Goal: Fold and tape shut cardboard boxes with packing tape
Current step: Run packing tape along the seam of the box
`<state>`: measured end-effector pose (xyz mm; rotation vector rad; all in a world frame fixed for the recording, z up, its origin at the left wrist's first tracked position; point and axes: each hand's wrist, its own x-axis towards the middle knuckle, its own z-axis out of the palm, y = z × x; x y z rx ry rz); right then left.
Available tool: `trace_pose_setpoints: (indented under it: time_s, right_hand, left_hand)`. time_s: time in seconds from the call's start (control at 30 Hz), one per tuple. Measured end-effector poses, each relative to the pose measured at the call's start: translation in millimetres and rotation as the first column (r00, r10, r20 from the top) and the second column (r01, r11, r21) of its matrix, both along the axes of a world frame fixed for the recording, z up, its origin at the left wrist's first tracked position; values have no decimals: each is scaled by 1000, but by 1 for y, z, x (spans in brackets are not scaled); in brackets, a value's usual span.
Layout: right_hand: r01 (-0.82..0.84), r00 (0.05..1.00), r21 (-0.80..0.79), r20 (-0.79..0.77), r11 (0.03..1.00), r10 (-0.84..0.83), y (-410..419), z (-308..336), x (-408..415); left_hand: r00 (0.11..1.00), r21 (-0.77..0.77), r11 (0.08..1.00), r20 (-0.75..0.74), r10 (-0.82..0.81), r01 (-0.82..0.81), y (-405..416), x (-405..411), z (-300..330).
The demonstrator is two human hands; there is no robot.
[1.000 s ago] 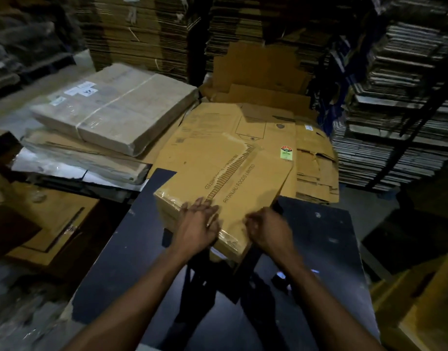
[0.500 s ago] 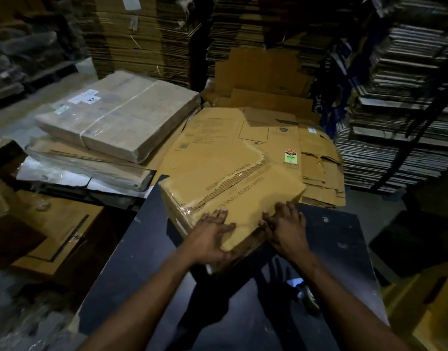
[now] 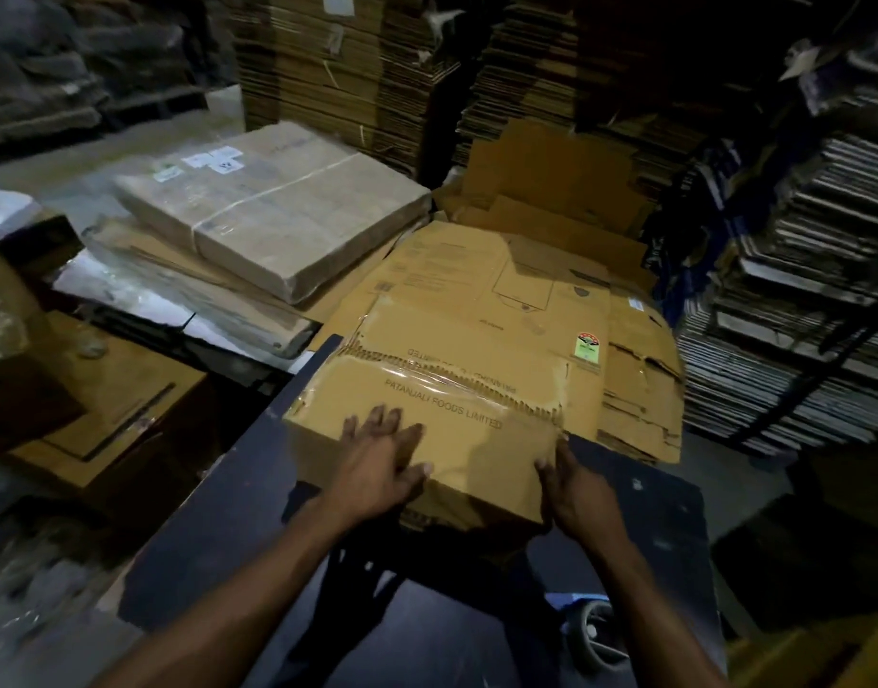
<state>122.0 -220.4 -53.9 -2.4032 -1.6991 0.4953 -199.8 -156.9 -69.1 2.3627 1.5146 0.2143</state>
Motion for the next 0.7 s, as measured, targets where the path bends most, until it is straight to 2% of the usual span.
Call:
trace_pose_setpoints:
  time_s: [0.13, 0.23, 0.3, 0.37, 0.43, 0.53, 0.6, 0.7]
  right_hand:
    - [-11, 974, 18, 226, 1000, 7, -35, 5, -37]
    - [-140, 950, -71, 271, 988, 154, -71, 15, -71]
    - [-249, 932, -131, 239, 960, 274, -91, 21, -91]
    - [-337, 925, -95, 153, 937, 348, -103, 27, -101]
    - [-323, 943, 21, 85, 946, 321, -102, 31, -97]
    - [-212, 977, 241, 58, 947, 204, -78, 20, -66]
    - [-195, 980, 195, 70, 961, 184, -59, 7, -41]
    - [-174, 979, 81, -94, 981, 181, -52, -6, -21]
  left_hand:
    - [992, 35, 992, 43, 119, -121, -11, 23, -23]
    - [990, 78, 991, 95, 100, -108, 16, 0, -25]
    - [993, 80, 996, 111, 27, -36, 39, -27, -22]
    - [998, 130, 992, 69, 0, -9, 57, -50, -16]
    - [998, 170, 983, 37, 58, -63, 62, -60, -10]
    - [979, 131, 974, 111, 171, -185, 34, -51, -4]
    - [968, 57, 977, 156, 195, -206, -5, -35, -7]
    - [981, -61, 985, 96, 169, -163, -60, -15, -15]
